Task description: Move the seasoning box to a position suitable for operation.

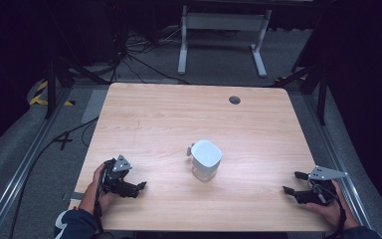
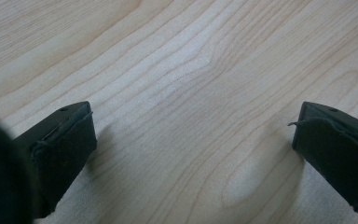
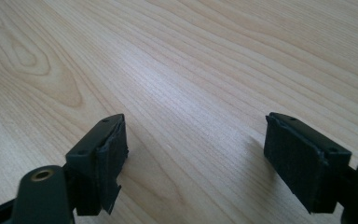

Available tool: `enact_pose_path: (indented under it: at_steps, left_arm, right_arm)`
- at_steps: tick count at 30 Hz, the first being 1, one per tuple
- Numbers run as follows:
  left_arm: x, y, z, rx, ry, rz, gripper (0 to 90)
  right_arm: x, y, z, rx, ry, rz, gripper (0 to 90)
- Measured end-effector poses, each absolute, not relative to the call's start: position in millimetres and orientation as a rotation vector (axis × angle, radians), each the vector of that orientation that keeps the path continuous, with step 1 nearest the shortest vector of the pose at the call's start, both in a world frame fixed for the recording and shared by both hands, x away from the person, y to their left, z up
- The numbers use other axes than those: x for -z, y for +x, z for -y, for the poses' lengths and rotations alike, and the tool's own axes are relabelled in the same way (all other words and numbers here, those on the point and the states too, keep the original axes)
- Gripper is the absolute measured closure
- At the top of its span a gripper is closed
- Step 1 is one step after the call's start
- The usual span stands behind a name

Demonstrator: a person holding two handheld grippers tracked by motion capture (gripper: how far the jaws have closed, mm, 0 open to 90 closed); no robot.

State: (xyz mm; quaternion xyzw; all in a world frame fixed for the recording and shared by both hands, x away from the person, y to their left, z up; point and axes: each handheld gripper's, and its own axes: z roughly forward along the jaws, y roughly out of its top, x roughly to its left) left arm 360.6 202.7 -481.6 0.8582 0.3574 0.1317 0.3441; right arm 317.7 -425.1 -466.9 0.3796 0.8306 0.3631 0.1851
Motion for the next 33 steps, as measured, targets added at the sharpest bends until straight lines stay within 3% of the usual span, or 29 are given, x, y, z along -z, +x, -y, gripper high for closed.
enact_pose_path:
  at_steps: [13, 23, 24, 27, 28, 30, 33]
  left_arm:
    - [482.3, 355.5, -201.5, -0.359, 2.209, -0.963, 0.5]
    - [481.5, 360.4, -201.1, -0.341, 2.237, -0.882, 1.0]
    - [480.7, 360.0, -199.7, -0.334, 2.227, -0.877, 2.9]
    - [477.2, 359.4, -198.1, -0.36, 2.224, -0.826, 22.9]
    - [475.0, 358.8, -198.1, -0.391, 2.237, -0.814, 25.7]
    - [471.8, 356.9, -198.0, -0.43, 2.206, -0.78, 41.3]
    - [460.6, 359.6, -198.5, -0.443, 2.174, -0.773, 41.2]
  right_arm:
    - [466.7, 319.5, 424.7, -1.026, 1.078, -2.335, 22.7]
    - [466.8, 319.4, 425.4, -1.029, 1.076, -2.334, 22.7]
    - [466.8, 319.3, 425.4, -1.029, 1.077, -2.334, 22.8]
    - [466.7, 319.0, 425.4, -1.028, 1.08, -2.335, 22.7]
    - [466.7, 319.0, 425.4, -1.028, 1.081, -2.335, 22.7]
    - [466.8, 319.0, 425.4, -1.028, 1.081, -2.335, 22.7]
    - [466.7, 319.1, 425.6, -1.028, 1.079, -2.337, 22.7]
